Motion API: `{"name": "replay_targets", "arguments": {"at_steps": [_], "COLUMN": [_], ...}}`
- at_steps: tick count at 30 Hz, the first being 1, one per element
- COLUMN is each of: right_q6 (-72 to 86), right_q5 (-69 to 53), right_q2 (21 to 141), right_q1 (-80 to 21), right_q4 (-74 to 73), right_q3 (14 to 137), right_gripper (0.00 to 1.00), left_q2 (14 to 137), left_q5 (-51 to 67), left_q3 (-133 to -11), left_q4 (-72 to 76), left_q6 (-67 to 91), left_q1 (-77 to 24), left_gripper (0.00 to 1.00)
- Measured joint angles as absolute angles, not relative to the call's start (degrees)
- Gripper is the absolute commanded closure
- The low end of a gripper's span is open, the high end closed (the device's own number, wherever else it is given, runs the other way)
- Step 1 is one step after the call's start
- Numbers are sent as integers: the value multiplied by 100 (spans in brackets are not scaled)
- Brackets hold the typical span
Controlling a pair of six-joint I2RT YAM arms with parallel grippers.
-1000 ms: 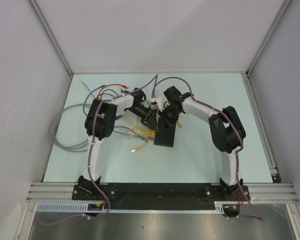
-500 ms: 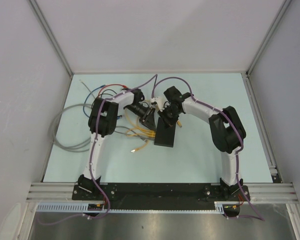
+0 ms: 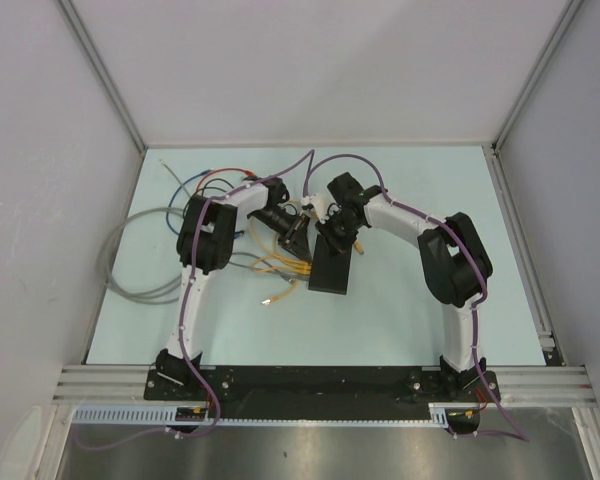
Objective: Pull the plug from the switch port
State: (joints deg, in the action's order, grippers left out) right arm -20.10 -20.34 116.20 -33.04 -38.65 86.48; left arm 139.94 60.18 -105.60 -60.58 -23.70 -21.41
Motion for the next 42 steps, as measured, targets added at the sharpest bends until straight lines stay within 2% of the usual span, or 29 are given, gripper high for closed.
{"name": "replay_targets", "arguments": {"at_steps": [6, 23, 30, 31, 32, 33, 36, 39, 42], "right_q6": [-2021, -2023, -2025, -2025, -2025, -2025, -2025, -2023, -2025], "right_q5": [-2029, -1992, -1990, -1986, -1986, -1986, -1977, -1977, -1975], "right_q2": [11618, 11603, 11603, 11603, 11603, 11603, 11603, 11603, 11601], "right_q1": [-3306, -3321, -3323, -3323, -3323, -3326, -3326, -3326, -3326], "right_q4": [-3865, -3844, -3844, -3841, -3844, -3841, -3841, -3839, -3841], "right_q3": [8646, 8626, 8624, 8624, 8624, 8624, 8624, 8621, 8619], "right_gripper": [100, 100, 100, 100, 100, 100, 100, 100, 100], "left_q2": [14016, 14031, 14527, 14597, 14630, 14636, 14636, 14636, 14650], "left_q5": [6012, 5769, 5605, 5513, 5468, 5459, 5474, 5734, 6025], "left_q3": [-10560, -10772, -11749, -11896, -11957, -11972, -11968, -11917, -11767], "left_q4": [-6018, -6276, -7048, -7039, -7039, -7050, -7144, -7212, -7236], "left_q6": [-2071, -2259, -2517, -2563, -2585, -2606, -2622, -2591, -2585], "left_q1": [-2139, -2161, -2167, -2165, -2161, -2156, -2134, -2097, -2047], "left_gripper": [100, 100, 100, 99, 93, 81, 63, 59, 62]}}
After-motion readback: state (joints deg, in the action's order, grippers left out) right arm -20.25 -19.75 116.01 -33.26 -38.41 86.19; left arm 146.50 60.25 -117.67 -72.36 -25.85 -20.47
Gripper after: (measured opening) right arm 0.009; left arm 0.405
